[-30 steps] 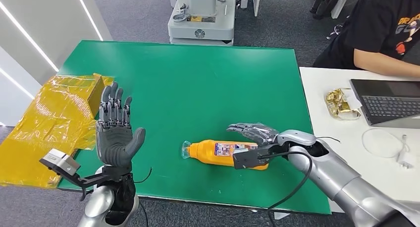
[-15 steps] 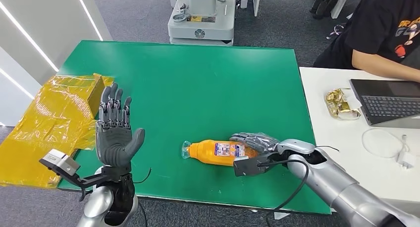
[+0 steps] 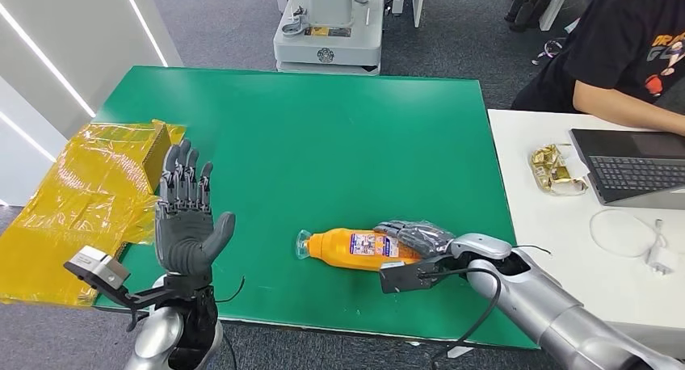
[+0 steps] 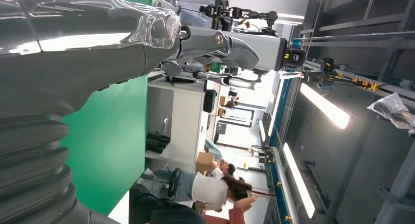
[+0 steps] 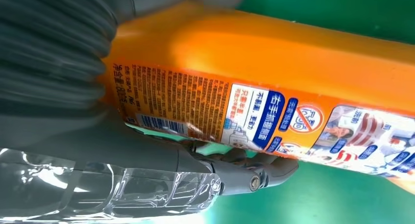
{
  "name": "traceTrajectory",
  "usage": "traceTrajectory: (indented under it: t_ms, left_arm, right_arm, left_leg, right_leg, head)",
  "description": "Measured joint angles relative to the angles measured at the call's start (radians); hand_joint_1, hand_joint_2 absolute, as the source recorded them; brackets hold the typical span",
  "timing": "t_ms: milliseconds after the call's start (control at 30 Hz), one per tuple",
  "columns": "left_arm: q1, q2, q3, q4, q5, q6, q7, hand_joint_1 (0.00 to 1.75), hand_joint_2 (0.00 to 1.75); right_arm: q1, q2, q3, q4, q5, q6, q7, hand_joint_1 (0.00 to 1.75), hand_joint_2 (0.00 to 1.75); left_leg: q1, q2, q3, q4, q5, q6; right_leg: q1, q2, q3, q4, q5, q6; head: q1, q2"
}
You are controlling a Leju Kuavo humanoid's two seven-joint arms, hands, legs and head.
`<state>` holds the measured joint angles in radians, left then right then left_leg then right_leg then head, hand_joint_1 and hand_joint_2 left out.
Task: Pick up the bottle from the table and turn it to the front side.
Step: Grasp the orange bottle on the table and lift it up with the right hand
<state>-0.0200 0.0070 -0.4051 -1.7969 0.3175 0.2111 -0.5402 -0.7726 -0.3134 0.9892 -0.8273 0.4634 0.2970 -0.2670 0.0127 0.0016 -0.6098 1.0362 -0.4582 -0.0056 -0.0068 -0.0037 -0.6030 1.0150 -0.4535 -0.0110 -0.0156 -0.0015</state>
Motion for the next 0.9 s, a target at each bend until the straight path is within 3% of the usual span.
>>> traceTrajectory:
  t_ms: [467, 633, 767, 900]
  left_arm:
    - [0.006, 0.006, 0.000, -0.006, 0.001, 0.005, 0.000, 0.00, 1.75]
    - [0.018, 0.008, 0.000, -0.019, -0.001, 0.017, 0.000, 0.00, 1.75]
    - [0.034, 0.008, 0.000, -0.037, -0.011, 0.027, 0.000, 0.00, 1.75]
    - [0.056, 0.008, 0.000, -0.060, -0.032, 0.044, -0.001, 0.00, 1.75]
  right_arm:
    - [0.009, 0.000, 0.000, -0.014, 0.001, -0.007, -0.007, 1.75, 1.75]
    - [0.023, 0.000, -0.003, -0.034, 0.018, -0.051, 0.001, 1.75, 1.75]
    - [0.048, 0.003, -0.028, -0.067, 0.030, -0.140, 0.032, 1.75, 1.75]
    - [0.110, 0.018, -0.105, -0.142, 0.011, -0.320, 0.073, 1.75, 1.75]
  left_leg:
    - [0.000, 0.000, 0.000, 0.000, 0.000, 0.000]
    - [0.000, 0.000, 0.000, 0.000, 0.000, 0.000]
    - [0.000, 0.000, -0.001, 0.000, 0.000, 0.000]
    - [0.000, 0.000, -0.001, 0.000, 0.000, 0.000]
  right_leg:
    - [0.000, 0.000, 0.000, 0.000, 0.000, 0.000]
    - [0.000, 0.000, 0.000, 0.000, 0.000, 0.000]
    - [0.000, 0.000, 0.000, 0.000, 0.000, 0.000]
    - [0.000, -0.001, 0.000, 0.000, -0.001, 0.000]
  head:
    - [0.000, 0.000]
    - [0.000, 0.000]
    - [0.000, 0.000]
    - [0.000, 0.000]
